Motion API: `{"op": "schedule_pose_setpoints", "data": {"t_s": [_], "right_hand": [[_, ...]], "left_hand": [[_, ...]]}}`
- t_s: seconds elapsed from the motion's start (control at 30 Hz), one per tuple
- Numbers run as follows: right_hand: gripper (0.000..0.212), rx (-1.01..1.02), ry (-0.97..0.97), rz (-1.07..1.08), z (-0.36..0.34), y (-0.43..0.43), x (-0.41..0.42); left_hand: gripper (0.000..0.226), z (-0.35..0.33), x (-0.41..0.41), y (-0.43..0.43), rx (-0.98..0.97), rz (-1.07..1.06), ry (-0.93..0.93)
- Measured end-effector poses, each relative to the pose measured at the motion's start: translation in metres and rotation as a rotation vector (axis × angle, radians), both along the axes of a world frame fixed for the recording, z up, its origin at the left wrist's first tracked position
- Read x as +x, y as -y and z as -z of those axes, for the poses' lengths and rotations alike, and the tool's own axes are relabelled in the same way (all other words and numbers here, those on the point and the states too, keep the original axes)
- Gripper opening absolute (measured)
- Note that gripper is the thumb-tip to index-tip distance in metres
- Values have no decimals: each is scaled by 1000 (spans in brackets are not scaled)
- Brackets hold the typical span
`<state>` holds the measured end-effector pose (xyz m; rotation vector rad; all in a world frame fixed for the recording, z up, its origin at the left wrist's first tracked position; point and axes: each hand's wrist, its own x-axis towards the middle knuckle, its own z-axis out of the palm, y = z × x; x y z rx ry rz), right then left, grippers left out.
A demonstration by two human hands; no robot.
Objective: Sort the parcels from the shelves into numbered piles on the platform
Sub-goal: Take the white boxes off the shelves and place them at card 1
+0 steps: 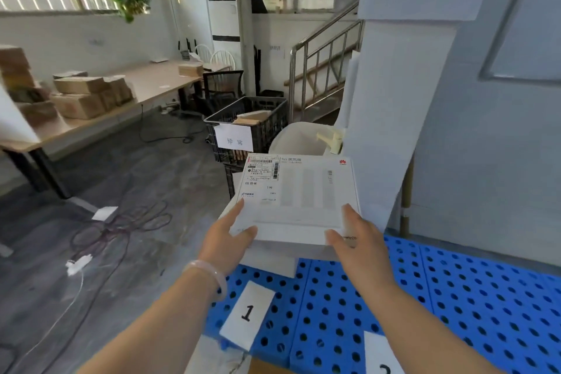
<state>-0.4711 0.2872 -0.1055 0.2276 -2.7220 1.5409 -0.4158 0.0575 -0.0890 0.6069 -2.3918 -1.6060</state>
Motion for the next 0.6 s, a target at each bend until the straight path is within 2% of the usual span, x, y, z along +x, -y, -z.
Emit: {"op": "schedule_pose_setpoints", "data": {"t_s": [0.23,0.43,0.6], "right_hand": [[63,-86,78,153,17,62,-33],[35,-79,124,240,27,91,-44],[58,-84,145,279,26,103,-46]], "left_hand": [[59,-4,-60,69,-46,181,36],[59,21,-90,102,-16,248,96],[60,37,-109,118,14,285,125]]}}
